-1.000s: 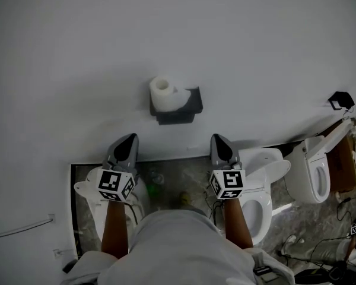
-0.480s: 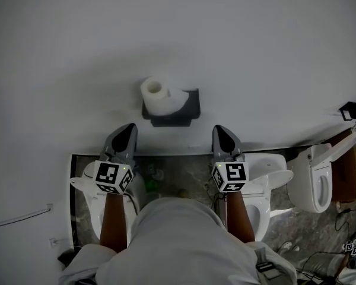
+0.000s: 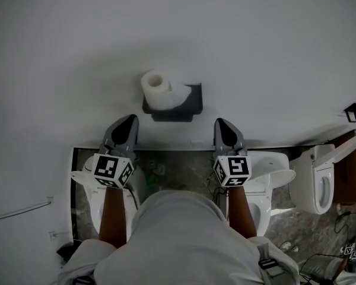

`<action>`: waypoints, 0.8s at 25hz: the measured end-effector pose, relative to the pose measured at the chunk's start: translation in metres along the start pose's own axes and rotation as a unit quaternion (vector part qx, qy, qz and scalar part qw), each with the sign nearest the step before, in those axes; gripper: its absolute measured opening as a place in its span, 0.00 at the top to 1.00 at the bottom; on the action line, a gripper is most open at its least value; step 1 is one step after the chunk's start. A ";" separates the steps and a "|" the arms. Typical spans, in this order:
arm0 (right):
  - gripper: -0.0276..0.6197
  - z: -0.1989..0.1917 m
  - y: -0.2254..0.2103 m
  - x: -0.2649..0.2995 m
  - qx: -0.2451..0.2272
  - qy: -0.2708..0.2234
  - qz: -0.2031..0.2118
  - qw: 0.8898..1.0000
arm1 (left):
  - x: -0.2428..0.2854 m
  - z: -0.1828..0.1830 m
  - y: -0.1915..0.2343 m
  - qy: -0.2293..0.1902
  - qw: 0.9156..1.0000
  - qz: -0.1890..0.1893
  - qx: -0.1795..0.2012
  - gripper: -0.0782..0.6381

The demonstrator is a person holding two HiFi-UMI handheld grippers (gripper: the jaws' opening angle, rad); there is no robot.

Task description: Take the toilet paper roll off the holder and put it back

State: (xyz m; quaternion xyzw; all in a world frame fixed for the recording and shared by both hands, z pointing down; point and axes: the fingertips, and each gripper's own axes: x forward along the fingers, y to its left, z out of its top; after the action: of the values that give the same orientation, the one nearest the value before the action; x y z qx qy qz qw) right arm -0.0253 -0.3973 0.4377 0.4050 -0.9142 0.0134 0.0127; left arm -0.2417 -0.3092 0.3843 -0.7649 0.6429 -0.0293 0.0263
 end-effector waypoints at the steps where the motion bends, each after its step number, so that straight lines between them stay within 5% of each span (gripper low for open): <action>1: 0.96 -0.001 0.000 0.000 0.001 0.000 0.001 1.000 | 0.002 0.000 -0.001 0.000 1.000 -0.002 0.000 0.87; 20: 0.96 0.001 -0.011 0.011 -0.005 -0.003 0.017 1.000 | 0.042 0.018 -0.013 -0.014 1.000 -0.026 0.003 0.55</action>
State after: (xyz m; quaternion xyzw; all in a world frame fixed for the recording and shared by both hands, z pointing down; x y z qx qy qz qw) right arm -0.0242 -0.4129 0.4368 0.3892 -0.9210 0.0079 0.0118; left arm -0.2201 -0.3482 0.3674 -0.7819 0.6220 -0.0209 0.0366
